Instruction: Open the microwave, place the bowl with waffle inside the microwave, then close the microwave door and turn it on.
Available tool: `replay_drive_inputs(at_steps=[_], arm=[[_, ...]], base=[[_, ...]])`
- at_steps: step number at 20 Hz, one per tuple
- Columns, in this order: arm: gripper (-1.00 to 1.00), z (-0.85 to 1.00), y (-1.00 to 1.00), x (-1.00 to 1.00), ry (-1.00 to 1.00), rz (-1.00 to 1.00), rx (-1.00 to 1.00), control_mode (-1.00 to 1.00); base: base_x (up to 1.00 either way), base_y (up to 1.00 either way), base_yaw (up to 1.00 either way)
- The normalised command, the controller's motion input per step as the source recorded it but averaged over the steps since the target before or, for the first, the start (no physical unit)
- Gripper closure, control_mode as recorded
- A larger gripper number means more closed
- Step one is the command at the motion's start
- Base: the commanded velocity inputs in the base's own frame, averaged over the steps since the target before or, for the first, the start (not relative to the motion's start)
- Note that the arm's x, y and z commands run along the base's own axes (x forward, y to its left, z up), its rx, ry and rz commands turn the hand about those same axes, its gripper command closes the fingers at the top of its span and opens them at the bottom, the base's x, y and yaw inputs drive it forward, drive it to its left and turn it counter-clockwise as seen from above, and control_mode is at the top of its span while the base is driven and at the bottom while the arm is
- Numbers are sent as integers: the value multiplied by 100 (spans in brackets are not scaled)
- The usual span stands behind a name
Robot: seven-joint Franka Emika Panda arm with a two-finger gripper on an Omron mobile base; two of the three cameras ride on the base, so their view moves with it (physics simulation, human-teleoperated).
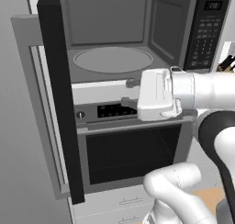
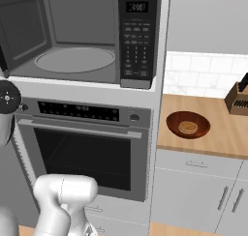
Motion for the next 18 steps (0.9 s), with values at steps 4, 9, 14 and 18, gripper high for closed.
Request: replay_drive_inputs(at_steps=[4,9,14,18], arm=[[-100,0,-100,0,6,-37,0,-100],[-100,0,-100,2,20,-51,-2,-100],[-100,0,-100,26,27,-57,-6,-100],[-100,0,-100,44,28,-49,-8,-100]], base=[[0,0,0],[0,0,0],[0,0,0],[0,0,0]])
